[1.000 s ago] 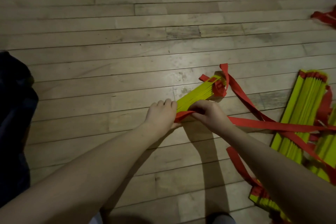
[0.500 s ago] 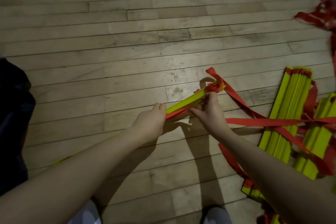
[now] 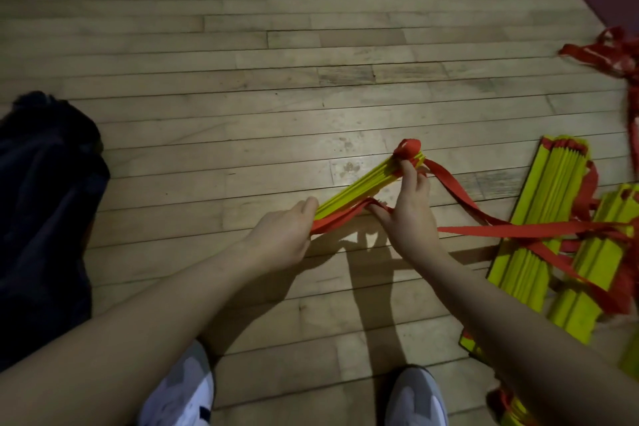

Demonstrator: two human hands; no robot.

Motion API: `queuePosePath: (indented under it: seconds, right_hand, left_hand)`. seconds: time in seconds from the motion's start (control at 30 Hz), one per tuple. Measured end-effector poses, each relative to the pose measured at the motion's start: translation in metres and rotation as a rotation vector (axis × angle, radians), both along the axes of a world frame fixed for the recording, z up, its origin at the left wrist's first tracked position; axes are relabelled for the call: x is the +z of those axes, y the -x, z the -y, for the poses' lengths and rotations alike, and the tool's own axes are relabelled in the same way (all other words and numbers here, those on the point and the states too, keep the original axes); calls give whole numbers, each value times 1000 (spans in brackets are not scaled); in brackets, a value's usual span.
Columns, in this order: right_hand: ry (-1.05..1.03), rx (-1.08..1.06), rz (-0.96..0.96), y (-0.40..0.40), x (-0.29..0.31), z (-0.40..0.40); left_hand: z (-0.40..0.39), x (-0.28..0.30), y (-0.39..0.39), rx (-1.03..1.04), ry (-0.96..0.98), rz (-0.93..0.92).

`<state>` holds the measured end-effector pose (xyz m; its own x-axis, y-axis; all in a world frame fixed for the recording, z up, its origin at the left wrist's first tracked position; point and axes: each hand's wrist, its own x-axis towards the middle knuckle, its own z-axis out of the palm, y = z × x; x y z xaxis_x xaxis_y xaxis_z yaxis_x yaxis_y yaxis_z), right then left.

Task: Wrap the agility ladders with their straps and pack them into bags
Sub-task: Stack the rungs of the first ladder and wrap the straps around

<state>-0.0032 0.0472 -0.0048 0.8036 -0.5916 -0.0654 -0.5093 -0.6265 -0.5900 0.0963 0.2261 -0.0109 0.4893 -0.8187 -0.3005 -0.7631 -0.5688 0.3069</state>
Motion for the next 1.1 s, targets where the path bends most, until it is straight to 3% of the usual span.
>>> queuePosePath:
  seconds: [0.1, 0.23, 0.43, 0.8, 1.1]
  right_hand:
    - [30, 52, 36, 0, 8, 4]
    - [-86, 2, 130, -5, 19, 9]
    - [-271, 19, 127, -12, 18, 4]
    - [-412, 87, 213, -12, 14, -12]
    - [-261, 171, 157, -10, 21, 1]
  left_hand:
    - [-11, 4, 1, 18, 45, -87]
    - [-22, 7, 0, 69, 48, -229]
    - [-23, 4, 4, 217, 11, -253]
    - [31, 7, 5, 420, 48, -174]
    - [19, -2, 1, 361, 64, -82]
